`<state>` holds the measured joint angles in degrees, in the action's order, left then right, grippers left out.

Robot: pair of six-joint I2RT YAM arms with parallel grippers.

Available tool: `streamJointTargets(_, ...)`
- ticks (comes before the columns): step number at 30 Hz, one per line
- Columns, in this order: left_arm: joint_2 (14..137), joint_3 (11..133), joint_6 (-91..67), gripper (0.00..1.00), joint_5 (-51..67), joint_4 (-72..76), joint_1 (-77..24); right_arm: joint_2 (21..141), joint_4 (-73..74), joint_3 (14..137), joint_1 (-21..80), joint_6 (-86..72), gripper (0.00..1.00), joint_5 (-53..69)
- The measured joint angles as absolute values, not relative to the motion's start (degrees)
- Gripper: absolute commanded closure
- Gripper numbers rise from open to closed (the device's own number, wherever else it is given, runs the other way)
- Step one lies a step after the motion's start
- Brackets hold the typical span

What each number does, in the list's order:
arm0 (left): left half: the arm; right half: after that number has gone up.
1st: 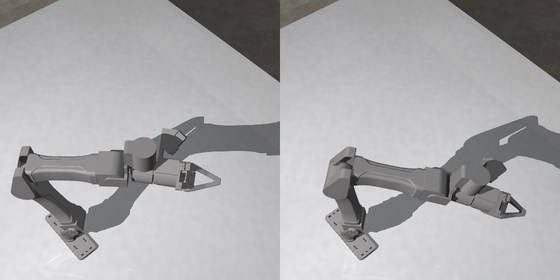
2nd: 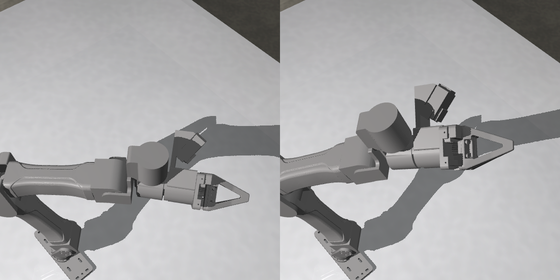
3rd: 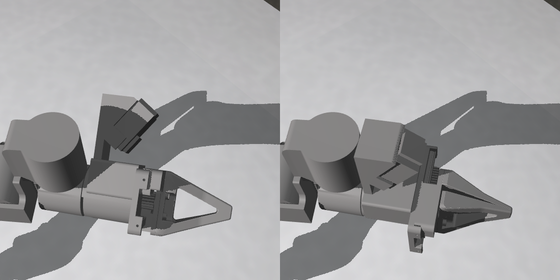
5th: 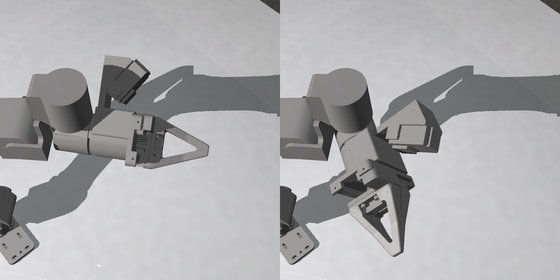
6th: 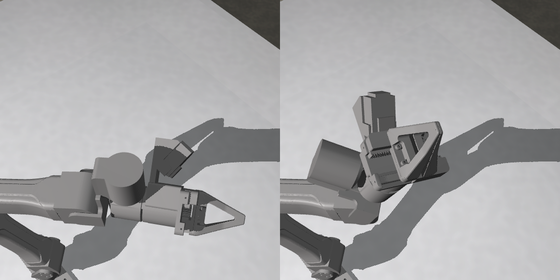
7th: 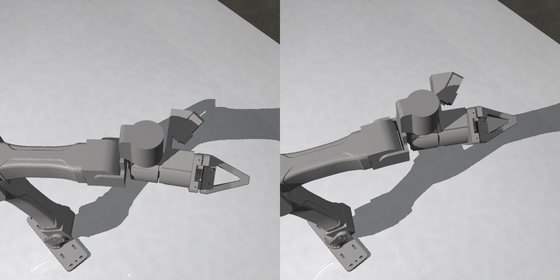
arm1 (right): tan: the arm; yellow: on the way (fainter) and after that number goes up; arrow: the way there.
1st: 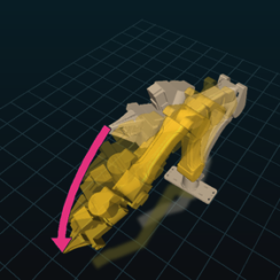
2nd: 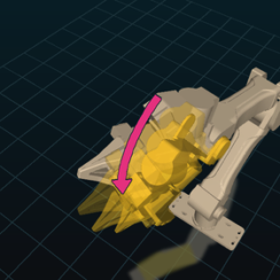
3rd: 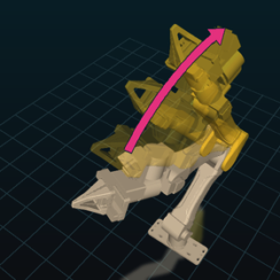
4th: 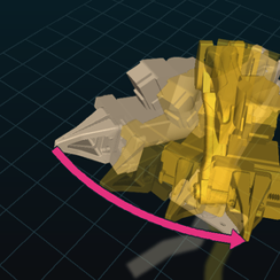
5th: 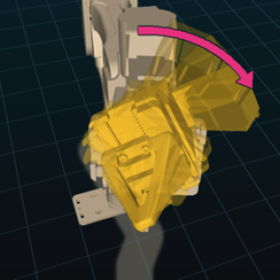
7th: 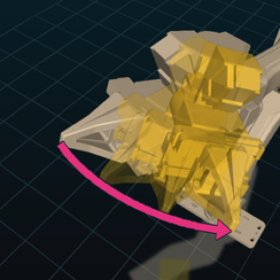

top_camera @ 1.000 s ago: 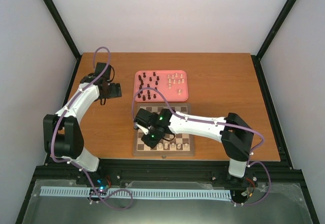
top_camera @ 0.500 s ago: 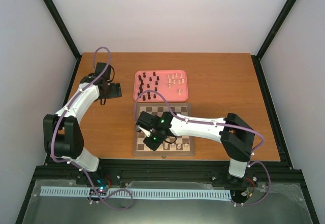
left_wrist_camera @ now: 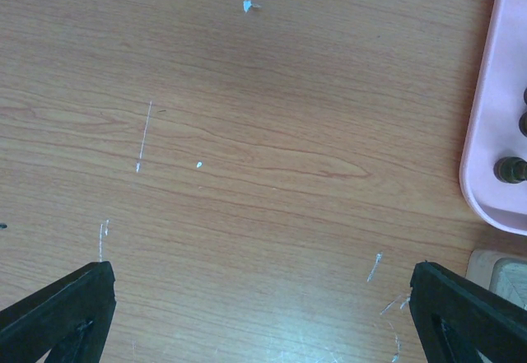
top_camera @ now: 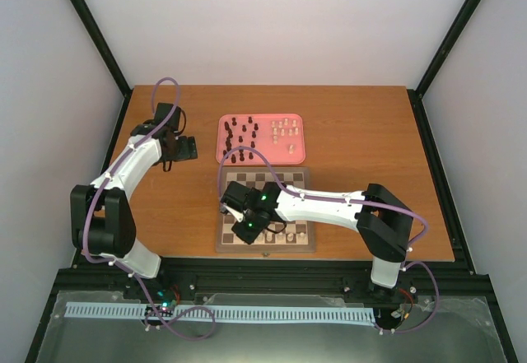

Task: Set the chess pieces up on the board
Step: Place the chess piece on the chessboard.

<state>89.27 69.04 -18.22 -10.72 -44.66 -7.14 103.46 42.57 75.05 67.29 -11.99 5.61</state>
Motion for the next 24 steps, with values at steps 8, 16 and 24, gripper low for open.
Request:
streamJointTargets(8, 89.3, 69.0, -18.2, 0.0, -10.7, -44.6, -7.1, 103.5, 42.3, 74.7, 67.3, -11.9, 0.87, 5.7)
streamJointTargets(16, 89.3, 68.9, -18.2, 0.0, -10.7, -44.6, -7.1, 104.1, 41.4, 73.5, 67.3, -12.0, 0.86, 5.6)
streamJointTargets(24, 89.3, 68.5, -18.2, 0.0, -10.7, -44.5, -7.1, 104.3, 40.9, 73.4, 67.3, -12.0, 0.83, 5.4)
